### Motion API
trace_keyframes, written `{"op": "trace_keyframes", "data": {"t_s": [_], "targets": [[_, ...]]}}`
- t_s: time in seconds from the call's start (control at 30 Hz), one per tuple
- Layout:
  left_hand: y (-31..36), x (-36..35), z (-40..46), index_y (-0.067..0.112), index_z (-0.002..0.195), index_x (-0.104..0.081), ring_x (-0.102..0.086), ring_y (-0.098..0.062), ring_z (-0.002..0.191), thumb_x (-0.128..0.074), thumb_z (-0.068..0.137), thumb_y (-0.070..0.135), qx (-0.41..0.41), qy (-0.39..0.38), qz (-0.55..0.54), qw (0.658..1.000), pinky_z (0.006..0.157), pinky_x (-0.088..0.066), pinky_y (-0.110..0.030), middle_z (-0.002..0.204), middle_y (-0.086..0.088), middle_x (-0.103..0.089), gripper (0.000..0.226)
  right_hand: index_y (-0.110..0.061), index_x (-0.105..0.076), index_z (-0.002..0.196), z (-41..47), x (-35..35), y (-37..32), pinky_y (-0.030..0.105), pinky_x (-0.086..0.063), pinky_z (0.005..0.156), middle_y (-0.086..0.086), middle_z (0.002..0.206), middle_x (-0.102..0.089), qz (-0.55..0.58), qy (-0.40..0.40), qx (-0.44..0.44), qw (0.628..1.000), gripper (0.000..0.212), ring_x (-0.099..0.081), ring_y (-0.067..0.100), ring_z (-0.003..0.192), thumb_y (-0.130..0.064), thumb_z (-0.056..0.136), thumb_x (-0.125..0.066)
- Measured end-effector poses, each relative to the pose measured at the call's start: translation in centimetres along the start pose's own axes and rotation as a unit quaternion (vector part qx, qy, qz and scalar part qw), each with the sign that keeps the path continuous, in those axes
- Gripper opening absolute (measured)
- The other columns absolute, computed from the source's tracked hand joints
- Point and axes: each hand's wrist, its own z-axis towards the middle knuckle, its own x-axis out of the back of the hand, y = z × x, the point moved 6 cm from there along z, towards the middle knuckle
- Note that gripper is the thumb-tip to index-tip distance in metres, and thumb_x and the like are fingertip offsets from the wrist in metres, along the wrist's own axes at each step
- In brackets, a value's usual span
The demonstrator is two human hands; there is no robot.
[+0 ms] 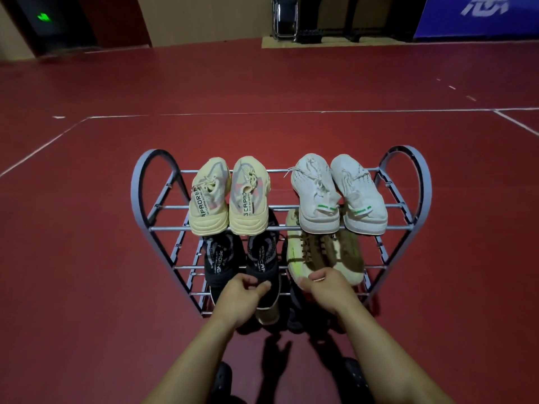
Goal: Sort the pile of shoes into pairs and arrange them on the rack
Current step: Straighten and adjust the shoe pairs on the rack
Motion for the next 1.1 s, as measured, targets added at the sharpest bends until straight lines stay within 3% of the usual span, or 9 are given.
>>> {"op": "trace_keyframes", "data": {"t_s": [0.17, 0.23, 0.27, 0.33, 0.43, 0.67, 0.87, 1.0, 1.1], "targets": [[0.6, -4.6, 0.0, 0.011, 0.098, -0.066, -0.055, -0.019, 0.062, -0.073, 0.088, 0.045, 0.026, -0.050, -0.025, 0.998, 0.059, -0.043, -0.028, 0.070, -0.001, -0.062, 0.036, -0.008, -0.060, 0.064, 0.3, 0.9, 2.0, 0.034, -0.047, 0.065, 0.010, 0.070, -0.065, 0.164, 0.124, -0.065, 0.977, 0.046, -0.062, 0.029, 0.064, -0.050, 0.082, -0.069], [0.9, -7.1, 0.2, 0.009, 0.099, -0.061, -0.051, -0.020, 0.057, -0.072, 0.089, 0.044, 0.037, -0.066, -0.058, 0.995, 0.056, -0.040, -0.030, 0.070, -0.003, -0.057, 0.038, -0.008, -0.061, 0.083, 0.6, 1.2, 3.7, 0.034, -0.049, 0.062, 0.011, 0.083, -0.066, 0.235, 0.158, -0.113, 0.952, 0.045, -0.063, 0.026, 0.066, -0.051, 0.080, -0.071], [0.9, -8.2, 0.2, 0.009, 0.101, -0.061, -0.053, -0.022, 0.060, -0.072, 0.089, 0.044, 0.049, -0.068, -0.074, 0.994, 0.058, -0.045, -0.032, 0.074, -0.005, -0.059, 0.039, -0.005, -0.058, 0.108, 0.7, 1.3, 4.4, 0.036, -0.055, 0.065, 0.011, 0.099, -0.066, 0.286, 0.169, -0.146, 0.932, 0.057, -0.067, 0.028, 0.079, -0.050, 0.078, -0.074], [0.7, -10.1, 0.4, 0.003, 0.114, -0.062, -0.065, -0.027, 0.081, -0.071, 0.089, 0.044, 0.079, -0.064, -0.095, 0.990, 0.079, -0.057, -0.040, 0.096, -0.013, -0.069, 0.049, -0.006, -0.030, 0.137, 0.7, 1.0, 6.1, 0.043, -0.059, 0.080, 0.013, 0.124, -0.055, 0.389, 0.176, -0.212, 0.879, 0.087, -0.064, 0.034, 0.107, -0.047, 0.077, -0.078], [0.0, -12.5, 0.4, 0.001, 0.135, -0.048, -0.066, -0.036, 0.107, -0.072, 0.091, 0.036, 0.125, -0.038, -0.162, 0.978, 0.095, -0.055, -0.046, 0.122, -0.021, -0.066, 0.062, -0.004, -0.034, 0.140, 1.9, 0.5, 7.1, 0.048, -0.055, 0.092, 0.015, 0.135, -0.054, 0.476, 0.144, -0.217, 0.840, 0.076, -0.061, 0.035, 0.113, -0.038, 0.085, -0.074], [-0.5, -14.5, 1.0, 0.016, 0.123, -0.038, -0.065, -0.027, 0.100, -0.071, 0.092, 0.008, 0.180, 0.025, -0.431, 0.884, 0.078, -0.058, -0.033, 0.125, -0.017, -0.057, 0.046, -0.002, -0.050, 0.132, 4.2, 0.6, 6.9, 0.040, -0.053, 0.096, 0.020, 0.125, -0.064, 0.566, 0.102, -0.180, 0.798, 0.045, -0.066, 0.032, 0.110, -0.023, 0.095, -0.064], [-0.5, -13.5, 0.8, 0.017, 0.115, -0.046, -0.069, -0.031, 0.097, -0.064, 0.091, -0.001, 0.137, 0.043, -0.312, 0.939, 0.074, -0.062, -0.036, 0.115, -0.016, -0.062, 0.035, 0.004, -0.056, 0.125, 3.4, 0.6, 7.4, 0.036, -0.054, 0.086, 0.020, 0.119, -0.067, 0.526, 0.064, -0.185, 0.828, 0.032, -0.068, 0.032, 0.102, -0.007, 0.095, -0.062], [-0.1, -12.6, -0.9, 0.014, 0.117, -0.053, -0.064, -0.028, 0.077, -0.048, 0.087, -0.003, 0.126, 0.021, -0.232, 0.964, 0.069, -0.057, -0.036, 0.108, -0.017, -0.063, 0.035, 0.000, -0.053, 0.126, 1.9, 0.7, 8.4, 0.036, -0.056, 0.082, 0.018, 0.114, -0.070, 0.461, 0.046, -0.213, 0.860, 0.031, -0.070, 0.026, 0.092, -0.005, 0.096, -0.057], [0.3, -12.1, -1.8, 0.022, 0.121, -0.060, -0.059, -0.032, 0.109, -0.058, 0.089, 0.022, 0.114, 0.036, -0.080, 0.990, 0.097, -0.051, -0.038, 0.130, -0.013, -0.054, 0.032, -0.005, -0.052, 0.126, 1.0, 0.5, 8.6, 0.035, -0.058, 0.073, 0.017, 0.114, -0.070, 0.439, 0.013, -0.222, 0.871, 0.031, -0.072, 0.023, 0.085, -0.004, 0.095, -0.055]]}}
